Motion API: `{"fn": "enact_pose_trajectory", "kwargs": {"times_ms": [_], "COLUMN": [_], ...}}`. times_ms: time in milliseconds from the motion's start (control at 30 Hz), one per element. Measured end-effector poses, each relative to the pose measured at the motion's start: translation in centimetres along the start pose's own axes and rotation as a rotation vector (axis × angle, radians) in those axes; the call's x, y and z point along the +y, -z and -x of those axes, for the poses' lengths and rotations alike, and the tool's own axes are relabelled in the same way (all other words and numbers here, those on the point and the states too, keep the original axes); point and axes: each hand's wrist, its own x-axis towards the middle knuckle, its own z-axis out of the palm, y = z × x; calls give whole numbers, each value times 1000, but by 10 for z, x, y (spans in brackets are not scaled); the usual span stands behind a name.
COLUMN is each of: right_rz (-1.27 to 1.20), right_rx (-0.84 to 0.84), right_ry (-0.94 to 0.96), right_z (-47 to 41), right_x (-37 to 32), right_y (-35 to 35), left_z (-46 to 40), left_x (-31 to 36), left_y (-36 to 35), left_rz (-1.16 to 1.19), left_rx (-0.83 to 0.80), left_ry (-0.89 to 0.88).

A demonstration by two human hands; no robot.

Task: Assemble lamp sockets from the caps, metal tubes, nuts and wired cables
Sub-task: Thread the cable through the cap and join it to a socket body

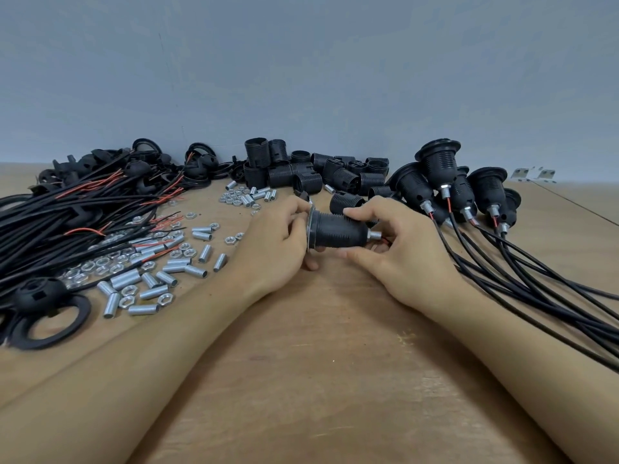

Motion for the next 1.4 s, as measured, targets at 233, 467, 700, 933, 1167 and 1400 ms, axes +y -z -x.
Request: {"fn": "enact_pose_trajectory", "kwargs": {"times_ms": [233, 467, 700, 933, 1167, 1400], "right_rz": [226, -11, -89, -67, -103, -148], "right_rx": [21, -29, -31, -38, -16, -25], "right_ry": [333, 18, -55, -88, -115, -131], "right_z": [0, -3, -2, -3, -3, -3], "right_x": [3, 8, 10, 11, 11, 9], "right_y": [1, 6, 3, 3, 3, 3], "left_z": [4, 6, 6, 5, 5, 3], "left_x": [4, 2, 4, 6, 7, 8], "left_y": [5, 4, 5, 7, 5, 8], "left_rz": [31, -37, 61, 195, 317, 321], "left_rx": [-66, -27, 3, 83, 107, 98], "left_ry": [-5, -207, -277, -348, -362, -353]}}
